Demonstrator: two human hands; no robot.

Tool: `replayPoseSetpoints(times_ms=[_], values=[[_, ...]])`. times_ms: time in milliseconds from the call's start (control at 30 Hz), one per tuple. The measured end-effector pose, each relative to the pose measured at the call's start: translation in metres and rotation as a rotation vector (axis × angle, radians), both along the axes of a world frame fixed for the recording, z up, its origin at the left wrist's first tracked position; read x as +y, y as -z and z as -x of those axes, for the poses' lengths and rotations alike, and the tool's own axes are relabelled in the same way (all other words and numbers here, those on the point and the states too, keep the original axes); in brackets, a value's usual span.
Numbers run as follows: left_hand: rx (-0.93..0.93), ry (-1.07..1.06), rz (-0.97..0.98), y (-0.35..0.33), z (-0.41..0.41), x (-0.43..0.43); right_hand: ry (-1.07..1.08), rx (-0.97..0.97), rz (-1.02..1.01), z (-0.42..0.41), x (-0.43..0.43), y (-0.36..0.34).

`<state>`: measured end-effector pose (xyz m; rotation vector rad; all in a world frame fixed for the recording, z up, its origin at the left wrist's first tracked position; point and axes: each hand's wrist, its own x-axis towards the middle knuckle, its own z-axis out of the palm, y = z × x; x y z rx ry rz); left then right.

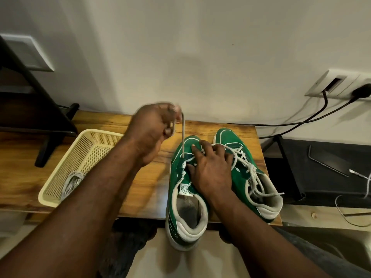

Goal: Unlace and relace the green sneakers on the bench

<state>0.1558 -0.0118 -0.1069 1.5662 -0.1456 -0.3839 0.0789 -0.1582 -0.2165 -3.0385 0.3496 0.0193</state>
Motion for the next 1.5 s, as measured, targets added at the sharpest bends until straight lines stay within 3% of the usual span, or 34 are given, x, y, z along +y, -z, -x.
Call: replayPoseSetpoints(times_ms=[33,100,167,233,300,400,467,567,633,667,733,867,933,967,1000,1033,1133,1200,1333,1400,1433,1500], values=[[0.009,0.005,0.190,-0.005,0.001,0.002,-0.002,0.005,0.006,0.000,0.001,-0.001],[0.009,0.040,0.386,-0.007,0.003,0.003,-0.004,0.016,0.011,0.000,0.000,-0.001],[0.117,0.025,0.438,0.000,0.000,0.003,0.001,0.024,0.012,0.000,0.001,-0.001],[0.272,-0.025,0.351,0.010,-0.003,0.000,0.006,0.027,0.018,0.000,0.001,-0.002],[0.207,-0.033,-0.096,0.024,-0.006,-0.001,0.008,0.034,0.012,-0.001,0.002,-0.002],[-0.146,0.144,-0.928,0.051,-0.008,0.002,0.015,0.034,0.003,0.000,0.002,-0.001],[-0.184,0.265,-1.158,0.062,-0.005,0.000,0.016,0.036,0.005,0.000,0.003,0.000],[-0.185,0.387,-1.314,0.073,-0.003,-0.008,0.015,0.039,0.002,0.000,0.003,0.000],[-0.168,0.377,-1.219,0.069,-0.001,-0.012,0.014,0.032,0.000,0.000,0.002,0.000],[-0.133,0.334,-1.064,0.063,-0.001,-0.013,0.012,0.029,0.003,0.000,0.002,0.000],[-0.001,0.178,-0.575,0.042,0.001,-0.012,0.012,0.026,0.008,0.000,0.003,0.000],[-0.003,0.097,0.426,-0.001,0.003,-0.006,0.012,0.030,0.003,-0.001,0.002,-0.002],[0.154,0.101,0.728,-0.010,0.001,-0.002,0.009,0.032,0.003,-0.001,0.001,-0.002],[0.203,0.096,0.722,-0.011,0.000,0.001,0.010,0.033,0.001,0.000,0.001,-0.002],[0.204,0.067,0.582,-0.007,-0.001,0.002,0.011,0.035,-0.001,0.000,0.002,-0.002],[0.135,0.036,0.305,-0.002,-0.003,0.003,0.014,0.035,-0.004,0.000,0.002,-0.002],[-0.229,0.148,-0.881,0.034,-0.008,0.005,0.015,0.034,-0.009,-0.001,0.003,-0.003],[-0.218,0.351,-1.221,0.051,-0.003,0.001,0.014,0.028,-0.016,0.000,0.002,-0.002],[-0.226,0.472,-1.382,0.069,-0.001,-0.009,0.009,0.007,-0.026,-0.001,0.003,0.000],[-0.198,0.444,-1.310,0.066,-0.002,-0.012,0.007,0.002,-0.031,-0.001,0.002,0.001],[-0.131,0.408,-1.136,0.059,-0.003,-0.012,0.006,-0.004,-0.039,-0.001,0.002,0.002],[0.050,0.280,-0.533,0.038,-0.002,-0.007,0.002,-0.014,-0.045,-0.001,0.001,0.003]])
